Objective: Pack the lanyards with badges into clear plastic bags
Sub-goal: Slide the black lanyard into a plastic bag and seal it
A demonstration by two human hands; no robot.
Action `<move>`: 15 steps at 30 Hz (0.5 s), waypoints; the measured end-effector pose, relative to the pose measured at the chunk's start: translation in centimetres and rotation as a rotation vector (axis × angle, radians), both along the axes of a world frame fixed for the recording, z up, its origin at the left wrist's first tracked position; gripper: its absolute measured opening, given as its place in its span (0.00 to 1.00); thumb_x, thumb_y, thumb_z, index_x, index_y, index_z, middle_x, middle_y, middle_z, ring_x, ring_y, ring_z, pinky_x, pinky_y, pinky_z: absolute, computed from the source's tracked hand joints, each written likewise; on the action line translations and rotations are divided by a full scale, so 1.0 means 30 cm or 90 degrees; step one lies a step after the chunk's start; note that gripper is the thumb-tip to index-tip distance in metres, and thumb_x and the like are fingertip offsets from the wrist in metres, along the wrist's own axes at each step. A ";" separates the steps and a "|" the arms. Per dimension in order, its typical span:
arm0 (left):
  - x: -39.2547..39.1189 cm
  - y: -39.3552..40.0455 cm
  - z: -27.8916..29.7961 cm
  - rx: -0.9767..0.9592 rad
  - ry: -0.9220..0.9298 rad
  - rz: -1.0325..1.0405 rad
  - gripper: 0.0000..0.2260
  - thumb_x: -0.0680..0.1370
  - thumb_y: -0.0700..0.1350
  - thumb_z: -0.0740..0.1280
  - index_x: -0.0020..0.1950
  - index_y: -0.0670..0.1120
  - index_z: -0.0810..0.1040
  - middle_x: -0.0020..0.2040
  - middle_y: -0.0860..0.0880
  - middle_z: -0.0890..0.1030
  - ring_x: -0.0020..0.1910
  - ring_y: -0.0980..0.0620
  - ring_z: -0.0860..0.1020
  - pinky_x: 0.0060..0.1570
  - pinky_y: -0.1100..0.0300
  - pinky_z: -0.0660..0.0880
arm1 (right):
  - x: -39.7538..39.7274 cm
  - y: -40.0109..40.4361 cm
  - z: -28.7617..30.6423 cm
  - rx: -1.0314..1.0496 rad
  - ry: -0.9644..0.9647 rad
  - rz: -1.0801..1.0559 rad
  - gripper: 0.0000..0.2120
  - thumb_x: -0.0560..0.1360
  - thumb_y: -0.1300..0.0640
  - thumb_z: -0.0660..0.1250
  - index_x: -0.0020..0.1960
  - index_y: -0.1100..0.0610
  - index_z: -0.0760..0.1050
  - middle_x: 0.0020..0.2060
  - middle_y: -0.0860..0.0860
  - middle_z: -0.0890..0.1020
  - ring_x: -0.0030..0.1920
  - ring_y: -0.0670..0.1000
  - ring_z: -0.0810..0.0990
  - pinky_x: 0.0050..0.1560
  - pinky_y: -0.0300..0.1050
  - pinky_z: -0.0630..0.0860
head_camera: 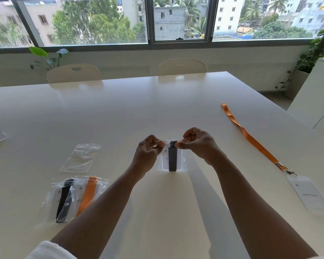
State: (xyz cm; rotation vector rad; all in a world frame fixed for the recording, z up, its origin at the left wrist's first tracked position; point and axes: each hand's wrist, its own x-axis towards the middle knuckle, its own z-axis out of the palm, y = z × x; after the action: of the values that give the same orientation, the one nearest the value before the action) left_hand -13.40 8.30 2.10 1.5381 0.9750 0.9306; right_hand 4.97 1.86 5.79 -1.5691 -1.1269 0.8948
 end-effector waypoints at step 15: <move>-0.004 0.032 -0.012 0.018 0.049 -0.020 0.06 0.80 0.46 0.67 0.43 0.48 0.76 0.39 0.53 0.78 0.39 0.54 0.75 0.45 0.56 0.73 | 0.004 0.008 -0.028 -0.060 -0.028 0.055 0.09 0.73 0.54 0.73 0.53 0.53 0.80 0.48 0.48 0.83 0.41 0.43 0.78 0.44 0.36 0.75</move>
State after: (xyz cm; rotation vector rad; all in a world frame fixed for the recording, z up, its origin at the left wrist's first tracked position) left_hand -13.51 9.27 1.73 1.6190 0.9929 0.8728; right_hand 5.10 2.10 4.95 -1.6334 -1.2071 0.9869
